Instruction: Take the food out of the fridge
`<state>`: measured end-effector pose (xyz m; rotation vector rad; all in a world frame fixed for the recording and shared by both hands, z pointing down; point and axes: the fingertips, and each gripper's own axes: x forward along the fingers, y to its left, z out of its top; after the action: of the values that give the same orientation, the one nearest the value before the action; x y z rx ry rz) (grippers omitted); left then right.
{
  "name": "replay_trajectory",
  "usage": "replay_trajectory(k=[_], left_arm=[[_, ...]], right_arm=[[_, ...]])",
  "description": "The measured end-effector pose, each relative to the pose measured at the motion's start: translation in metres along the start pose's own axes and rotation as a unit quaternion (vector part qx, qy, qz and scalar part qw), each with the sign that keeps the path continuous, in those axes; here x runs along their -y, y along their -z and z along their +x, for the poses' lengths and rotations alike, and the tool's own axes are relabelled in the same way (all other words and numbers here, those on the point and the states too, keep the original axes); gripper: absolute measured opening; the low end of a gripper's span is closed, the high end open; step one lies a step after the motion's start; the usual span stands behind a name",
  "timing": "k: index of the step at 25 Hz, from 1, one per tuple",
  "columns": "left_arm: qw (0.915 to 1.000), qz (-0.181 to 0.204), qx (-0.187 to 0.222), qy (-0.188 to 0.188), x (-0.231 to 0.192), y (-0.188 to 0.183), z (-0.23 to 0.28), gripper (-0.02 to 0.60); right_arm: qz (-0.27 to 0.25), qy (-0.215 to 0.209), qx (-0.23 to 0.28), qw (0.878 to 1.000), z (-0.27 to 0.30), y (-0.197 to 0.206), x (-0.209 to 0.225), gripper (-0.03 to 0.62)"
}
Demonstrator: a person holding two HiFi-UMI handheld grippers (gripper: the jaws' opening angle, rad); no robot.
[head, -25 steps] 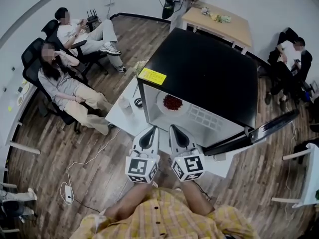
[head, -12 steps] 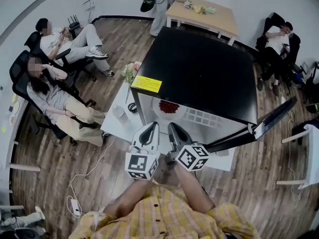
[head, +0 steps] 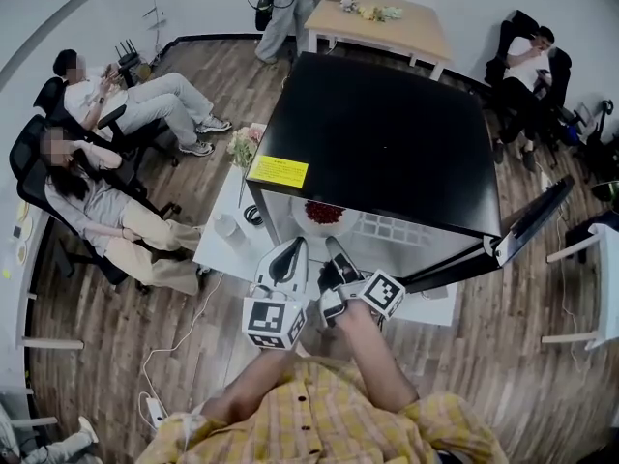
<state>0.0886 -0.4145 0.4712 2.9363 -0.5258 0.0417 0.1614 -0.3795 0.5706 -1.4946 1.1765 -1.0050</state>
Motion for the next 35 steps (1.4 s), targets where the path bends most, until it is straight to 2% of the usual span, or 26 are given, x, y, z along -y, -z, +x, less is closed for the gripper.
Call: replay_trajectory(k=[3,7,12,15,17,19,24,35], left_arm=[[1.0,-0.002,0.0,0.0,-0.002,0.002,0.001,0.008],[1.0,-0.008,0.002,-0.001,-0.006,0.003,0.0,0.008],[0.9999,-0.013,0.006,-0.003,-0.011,0.0,-0.004,0.008],[0.9997,-0.019,0.007,-0.01,-0.017,0.001,-0.007,0.008],[0.9996,-0.024,0.01,-0.011,-0.017,0.0,-0.005,0.008],[0.9995,-0.028,0.01,-0.011,-0.017,0.001,-0.005,0.008],[0.9994,-0.031,0.007,-0.013,-0.013,0.007,-0.007,0.008],[0.9993,-0.028,0.01,-0.023,0.008,0.005,-0.013,0.008]], right_arm=[[0.053,-0.021,0.015,0.998,0.006,-0.004,0.003,0.137],[0.121,-0.022,0.038,0.992,0.012,-0.005,0.01,0.147],[0.146,-0.02,0.072,0.987,0.02,-0.015,0.011,0.143],[0.146,-0.008,0.074,0.987,0.024,-0.015,0.011,0.092],[0.134,0.0,0.069,0.989,0.025,-0.018,0.009,0.084],[0.119,0.005,0.059,0.991,0.025,-0.018,0.006,0.044],[0.118,0.011,0.045,0.992,0.018,-0.012,0.009,0.02],[0.121,-0.014,0.026,0.992,-0.005,-0.015,-0.01,0.017]])
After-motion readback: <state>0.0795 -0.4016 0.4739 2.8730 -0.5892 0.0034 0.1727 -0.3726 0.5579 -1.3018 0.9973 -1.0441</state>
